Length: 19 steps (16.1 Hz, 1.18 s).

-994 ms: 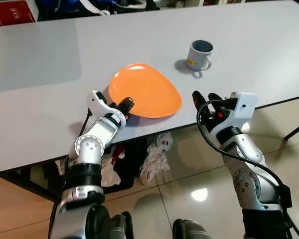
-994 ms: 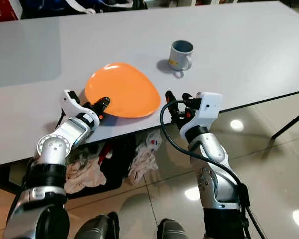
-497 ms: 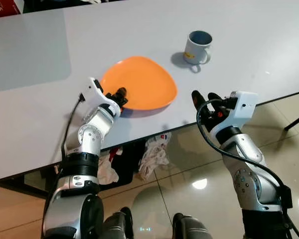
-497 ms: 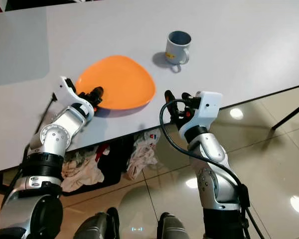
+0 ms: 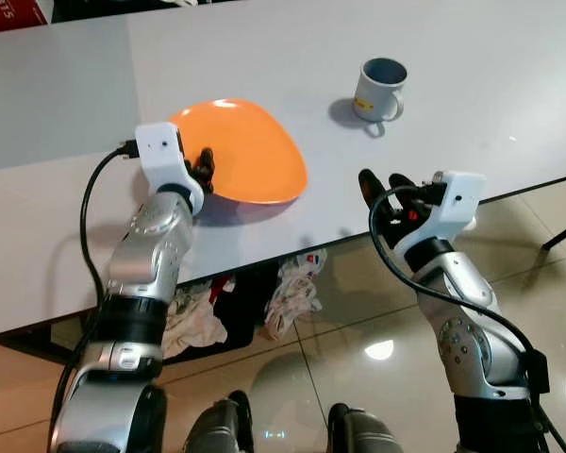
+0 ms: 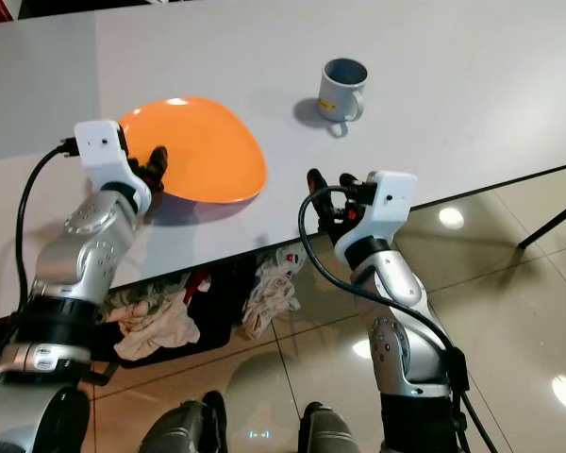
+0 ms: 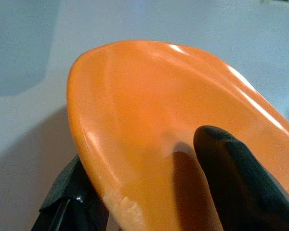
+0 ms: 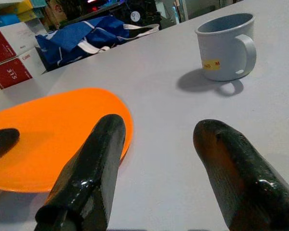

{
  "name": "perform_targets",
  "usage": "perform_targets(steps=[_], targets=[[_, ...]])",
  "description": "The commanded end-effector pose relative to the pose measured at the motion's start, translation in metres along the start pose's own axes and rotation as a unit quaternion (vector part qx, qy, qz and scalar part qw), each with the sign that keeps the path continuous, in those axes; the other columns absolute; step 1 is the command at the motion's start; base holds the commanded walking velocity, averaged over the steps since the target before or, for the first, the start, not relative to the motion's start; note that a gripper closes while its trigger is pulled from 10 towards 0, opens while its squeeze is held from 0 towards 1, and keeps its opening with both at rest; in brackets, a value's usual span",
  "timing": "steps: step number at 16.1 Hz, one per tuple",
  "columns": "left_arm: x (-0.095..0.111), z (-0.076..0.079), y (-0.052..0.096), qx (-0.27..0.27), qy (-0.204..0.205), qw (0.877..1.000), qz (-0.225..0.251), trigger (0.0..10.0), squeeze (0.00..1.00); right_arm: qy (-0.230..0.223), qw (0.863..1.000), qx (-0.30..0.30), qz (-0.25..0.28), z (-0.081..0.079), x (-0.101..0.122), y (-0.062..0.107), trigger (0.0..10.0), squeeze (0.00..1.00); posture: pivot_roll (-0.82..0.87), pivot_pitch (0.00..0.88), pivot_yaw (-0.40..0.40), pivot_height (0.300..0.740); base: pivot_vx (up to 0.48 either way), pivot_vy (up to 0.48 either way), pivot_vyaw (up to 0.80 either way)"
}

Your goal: Setting the table

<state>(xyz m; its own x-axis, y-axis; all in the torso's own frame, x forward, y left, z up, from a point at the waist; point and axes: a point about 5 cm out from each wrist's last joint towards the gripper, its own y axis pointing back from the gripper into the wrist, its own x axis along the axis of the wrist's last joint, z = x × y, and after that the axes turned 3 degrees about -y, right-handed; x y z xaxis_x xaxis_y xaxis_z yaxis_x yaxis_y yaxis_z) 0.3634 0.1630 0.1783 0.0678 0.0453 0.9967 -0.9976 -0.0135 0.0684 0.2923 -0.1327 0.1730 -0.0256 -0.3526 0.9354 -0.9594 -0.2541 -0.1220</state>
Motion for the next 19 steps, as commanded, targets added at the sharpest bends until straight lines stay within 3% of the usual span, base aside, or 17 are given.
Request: perform_targets(steps=[1, 3, 4, 5, 8, 10, 11, 13, 15, 16, 17, 19], targets=[[0.007, 0.008, 0.004, -0.03, -0.018, 0.999, 0.013, 10.0, 0.0, -0.002, 1.0, 0.004, 0.001, -0.001, 0.001, -0.001, 10.0, 0.0, -0.15, 0.195, 0.009, 0.74, 0.0, 0.0, 0.0], [-0.001, 0.016, 0.007, -0.062, 0.0, 0.998, -0.012, 10.0, 0.0, -0.001, 1.0, 0.004, 0.001, -0.001, 0.001, -0.002, 10.0, 0.0, -0.15, 0.19, 0.007, 0.74, 0.0, 0.0, 0.0], [-0.005, 0.021, 0.008, -0.081, 0.035, 0.996, -0.028, 10.0, 0.0, -0.001, 1.0, 0.005, 0.002, -0.001, 0.001, -0.002, 10.0, 0.0, -0.15, 0.189, 0.009, 0.74, 0.0, 0.0, 0.0], [-0.008, 0.024, 0.009, -0.097, 0.111, 0.988, -0.046, 10.0, 0.0, -0.002, 1.0, 0.005, 0.002, -0.002, 0.001, -0.002, 10.0, 0.0, -0.15, 0.19, 0.009, 0.74, 0.0, 0.0, 0.0], [-0.009, 0.026, 0.009, -0.104, 0.223, 0.967, -0.065, 10.0, 0.0, -0.001, 1.0, 0.006, 0.003, -0.002, 0.001, -0.002, 10.0, 0.0, -0.15, 0.19, 0.01, 0.74, 0.0, 0.0, 0.0], [-0.007, 0.011, 0.004, -0.054, 0.3, 0.951, -0.054, 10.0, 0.01, 0.0, 1.0, 0.006, 0.005, -0.003, 0.002, -0.001, 10.0, 0.0, -0.16, 0.191, 0.014, 0.74, 0.0, 0.0, 0.0], [-0.005, -0.004, 0.001, -0.016, 0.37, 0.928, -0.034, 10.0, 1.0, -0.001, 1.0, 0.005, 0.006, -0.003, 0.002, -0.001, 10.0, 0.0, -0.16, 0.193, 0.015, 0.74, 0.0, 0.0, 0.0], [-0.004, -0.011, 0.001, -0.015, 0.423, 0.906, -0.022, 10.0, 1.0, -0.001, 1.0, 0.005, 0.007, -0.004, 0.003, 0.0, 10.0, 0.0, -0.16, 0.197, 0.015, 0.74, 0.0, 0.0, 0.0], [-0.004, -0.013, 0.001, -0.019, 0.431, 0.902, -0.021, 10.0, 1.0, -0.002, 1.0, 0.005, 0.008, -0.004, 0.004, 0.0, 10.0, 0.0, -0.16, 0.199, 0.016, 0.74, 0.0, 0.0, 0.0], [-0.005, -0.014, 0.0, -0.014, 0.423, 0.906, -0.023, 10.0, 1.0, -0.002, 1.0, 0.005, 0.01, -0.004, 0.004, 0.0, 10.0, 0.0, -0.16, 0.2, 0.018, 0.74, 0.0, 0.0, 0.0], [-0.005, -0.015, -0.001, -0.009, 0.356, 0.934, -0.025, 10.0, 1.0, -0.002, 1.0, 0.005, 0.012, -0.004, 0.005, 0.0, 10.0, 0.0, -0.16, 0.2, 0.018, 0.74, 0.0, 0.0, 0.0], [0.0, -0.009, -0.002, -0.032, 0.369, 0.929, -0.017, 10.0, 1.0, -0.003, 1.0, 0.004, 0.013, -0.005, 0.006, 0.0, 10.0, 0.0, -0.16, 0.202, 0.02, 0.74, 0.0, 0.0, 0.0]])
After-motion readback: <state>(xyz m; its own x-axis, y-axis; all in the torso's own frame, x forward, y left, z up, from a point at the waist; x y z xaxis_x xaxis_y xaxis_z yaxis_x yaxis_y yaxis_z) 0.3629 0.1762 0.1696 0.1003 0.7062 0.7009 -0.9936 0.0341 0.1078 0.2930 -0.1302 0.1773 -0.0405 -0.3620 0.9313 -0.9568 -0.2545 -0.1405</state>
